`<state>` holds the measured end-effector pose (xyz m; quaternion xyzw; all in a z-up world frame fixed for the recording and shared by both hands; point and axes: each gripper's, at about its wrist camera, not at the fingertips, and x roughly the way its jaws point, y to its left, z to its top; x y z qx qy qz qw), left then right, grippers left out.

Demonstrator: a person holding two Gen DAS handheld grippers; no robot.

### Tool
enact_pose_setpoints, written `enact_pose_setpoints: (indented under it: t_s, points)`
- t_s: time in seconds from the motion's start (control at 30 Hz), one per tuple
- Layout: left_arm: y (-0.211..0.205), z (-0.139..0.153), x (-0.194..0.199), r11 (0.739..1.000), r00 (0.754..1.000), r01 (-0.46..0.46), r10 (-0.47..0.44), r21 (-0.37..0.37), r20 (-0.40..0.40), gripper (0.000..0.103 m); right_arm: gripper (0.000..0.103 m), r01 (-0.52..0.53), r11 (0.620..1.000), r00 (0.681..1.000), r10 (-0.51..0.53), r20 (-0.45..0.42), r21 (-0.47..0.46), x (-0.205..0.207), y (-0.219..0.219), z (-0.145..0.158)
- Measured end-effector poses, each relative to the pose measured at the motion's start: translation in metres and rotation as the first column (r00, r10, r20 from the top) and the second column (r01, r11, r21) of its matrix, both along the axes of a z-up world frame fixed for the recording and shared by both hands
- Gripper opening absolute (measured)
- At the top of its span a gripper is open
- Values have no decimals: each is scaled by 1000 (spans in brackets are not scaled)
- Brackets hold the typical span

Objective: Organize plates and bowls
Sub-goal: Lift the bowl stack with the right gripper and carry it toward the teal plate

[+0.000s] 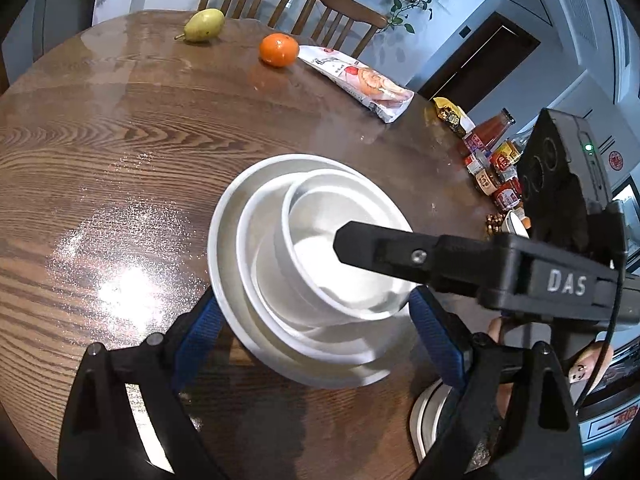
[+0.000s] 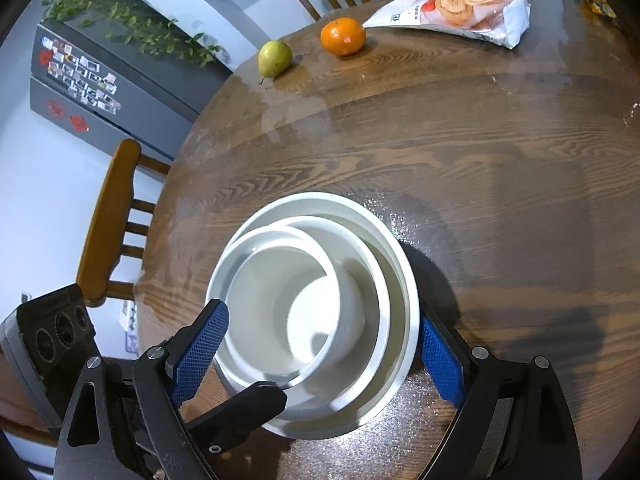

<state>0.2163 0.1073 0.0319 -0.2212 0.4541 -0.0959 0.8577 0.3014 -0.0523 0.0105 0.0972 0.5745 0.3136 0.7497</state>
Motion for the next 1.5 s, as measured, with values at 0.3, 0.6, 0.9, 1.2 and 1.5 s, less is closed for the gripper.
enact_pose_setpoints:
  t_s: [0.3, 0.6, 0.9, 1.2, 1.5]
  points:
    - [0, 0, 0, 1000, 1000, -11, 11, -7, 3, 92, 92, 4, 1000, 1000, -4, -23, -22, 2, 4, -8]
    - [-1, 1, -1, 1000, 1000, -4, 3, 10, 11, 93, 92, 3, 999, 999, -4, -39, -34, 3, 8, -13]
    - [-2, 1, 0, 1000, 1000, 5, -5, 30, 15, 93, 92, 1, 999, 999, -3, -44, -45, 2, 9, -16]
    - [-6, -15, 10, 999, 997, 44, -44, -8, -64, 93, 92, -3, 999, 999, 0, -47, -52, 1, 12, -17]
    - [-7, -13, 7, 999, 999, 33, -33, 5, -39, 92, 92, -11, 998, 999, 9, -46, -55, 1, 12, -19]
